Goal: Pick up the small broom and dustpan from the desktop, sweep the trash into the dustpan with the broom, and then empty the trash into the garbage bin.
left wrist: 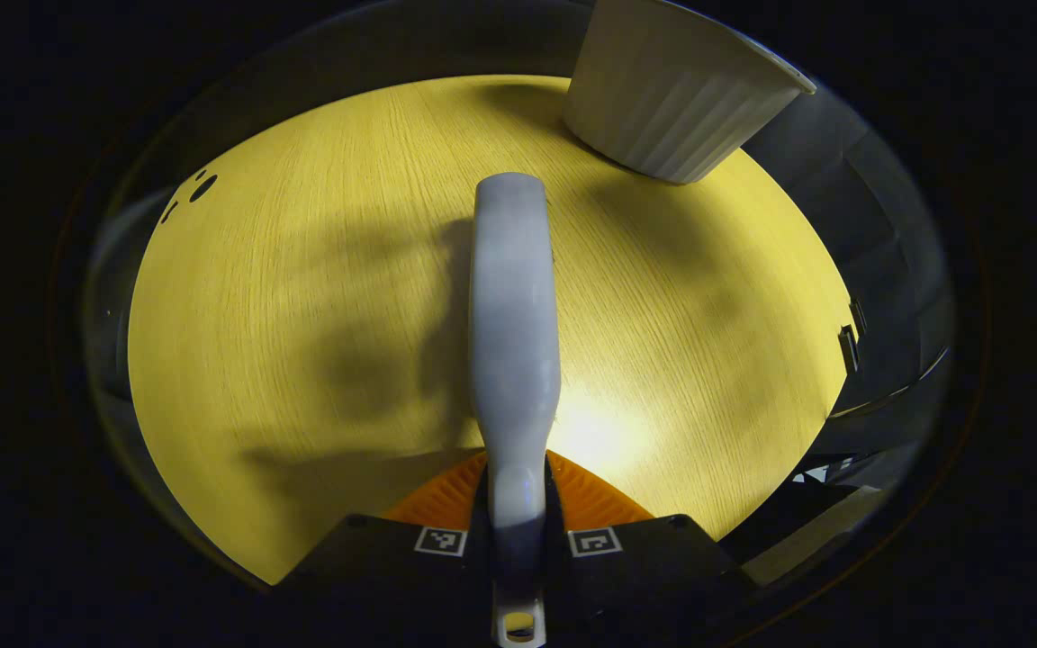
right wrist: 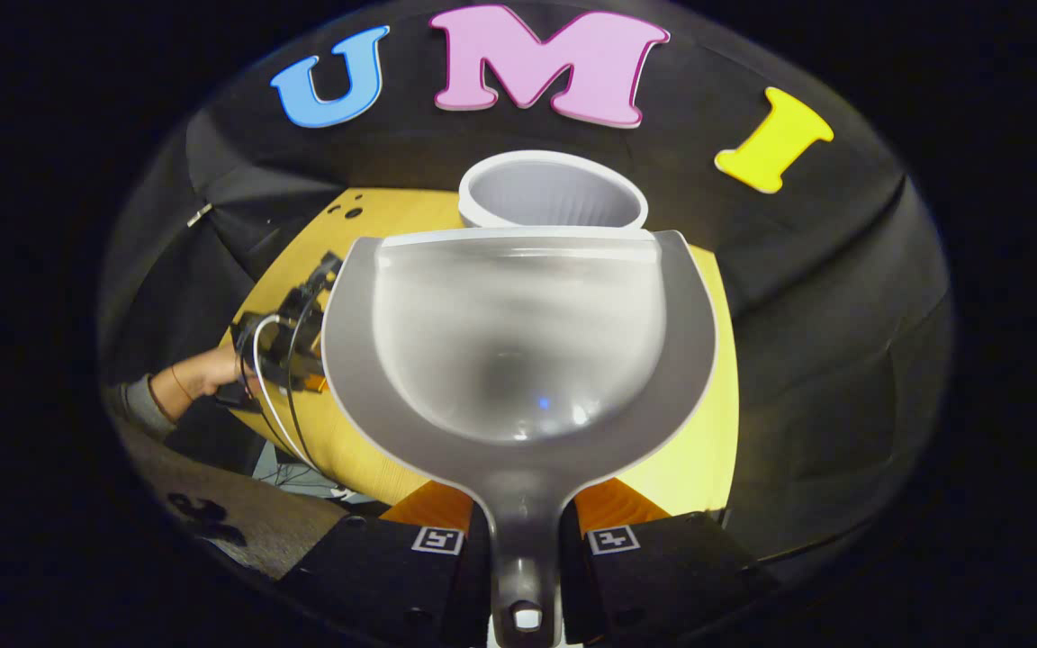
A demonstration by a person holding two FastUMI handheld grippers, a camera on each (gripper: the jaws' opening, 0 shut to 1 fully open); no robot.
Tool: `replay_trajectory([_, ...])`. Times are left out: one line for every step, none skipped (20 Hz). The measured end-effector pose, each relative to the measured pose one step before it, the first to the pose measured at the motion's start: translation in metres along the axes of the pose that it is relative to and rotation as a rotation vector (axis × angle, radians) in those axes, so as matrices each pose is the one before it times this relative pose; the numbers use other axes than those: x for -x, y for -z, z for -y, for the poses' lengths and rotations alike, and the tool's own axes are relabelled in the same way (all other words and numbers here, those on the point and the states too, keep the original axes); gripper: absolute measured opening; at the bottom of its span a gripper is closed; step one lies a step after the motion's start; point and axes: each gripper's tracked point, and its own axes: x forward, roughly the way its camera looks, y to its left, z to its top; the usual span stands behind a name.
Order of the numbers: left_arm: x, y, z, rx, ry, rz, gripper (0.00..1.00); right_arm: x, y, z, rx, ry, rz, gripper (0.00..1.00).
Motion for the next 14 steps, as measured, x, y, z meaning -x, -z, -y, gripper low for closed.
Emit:
replay_trajectory([0.00031,-0.00023,-0.00006,-0.00114,-0.00351,-0.00083,0.27,-0.00898,0.01562,-0.00455,0.00524,0.00379,-0.02479,0.35])
replay_trajectory([-0.00029,0.00031,-0.00035,-0.00145,-0.00446,0.00131,0.27,-0.01009,0.01280,-0.00523,-0.00085,0.00300,-0.01899,0.35])
replay_trajectory([-0.00045,0.00039,-0.00046,-0.00193,-0.00496,-0.00060,0.27,-0.01280,0.01203,-0.00634,0.00292,-0.00001,-0.01669,0.35])
replay_trajectory([0.00018,-0.00031,-0.00031,-0.00380,-0.00473,-0.00018,0.27,-0.01567,0.01099,-0.00680,0.00223,-0.00787,-0.02181,0.35])
replay_trajectory([0.00082,-0.00005,-0.00049,-0.00437,-0.00446,-0.00201,0.27,-0.01490,0.01037,-0.00602,-0.00532,-0.00672,-0.02119,0.35])
replay_trajectory([-0.00046,0.00014,-0.00063,-0.00626,-0.00421,-0.00077,0.27,-0.01535,0.00620,-0.00609,-0.01247,-0.00566,-0.01566,0.35])
replay_trajectory([0.00052,0.00004,-0.00051,-0.00648,-0.00396,-0.00138,0.27,-0.01589,0.00487,-0.00621,-0.01691,-0.01190,-0.01711,0.35])
replay_trajectory([0.00018,-0.00057,-0.00071,-0.00641,-0.00361,-0.00075,0.27,-0.01682,0.00370,-0.00408,-0.01655,-0.00657,-0.01712,0.35])
replay_trajectory([0.00101,-0.00040,-0.00052,-0.00541,-0.00252,-0.00061,0.27,-0.01481,0.00307,-0.00278,-0.01331,-0.00511,-0.01915,0.35])
replay_trajectory([0.00025,0.00003,-0.00025,-0.00268,-0.00142,-0.00149,0.27,-0.01410,0.00109,-0.00226,-0.00755,-0.00126,-0.01819,0.35])
replay_trajectory([0.00020,-0.00038,-0.00056,0.00000,-0.00053,0.00062,0.27,-0.01204,-0.00072,-0.00292,-0.00616,0.00272,-0.01351,0.35])
replay_trajectory([-0.00120,0.00059,0.00060,0.00161,-0.00090,0.00116,0.27,-0.01114,-0.00249,-0.00294,-0.00547,0.00473,-0.00797,0.35])
replay_trajectory([0.00011,0.00038,-0.00016,-0.00010,-0.00072,0.00068,0.27,-0.00824,-0.00127,-0.00299,-0.00662,-0.00110,-0.00959,0.35])
replay_trajectory([-0.00016,-0.00012,-0.00045,-0.00233,-0.00089,-0.00094,0.27,-0.00869,-0.00456,-0.00506,-0.01363,-0.00729,-0.00537,0.35])
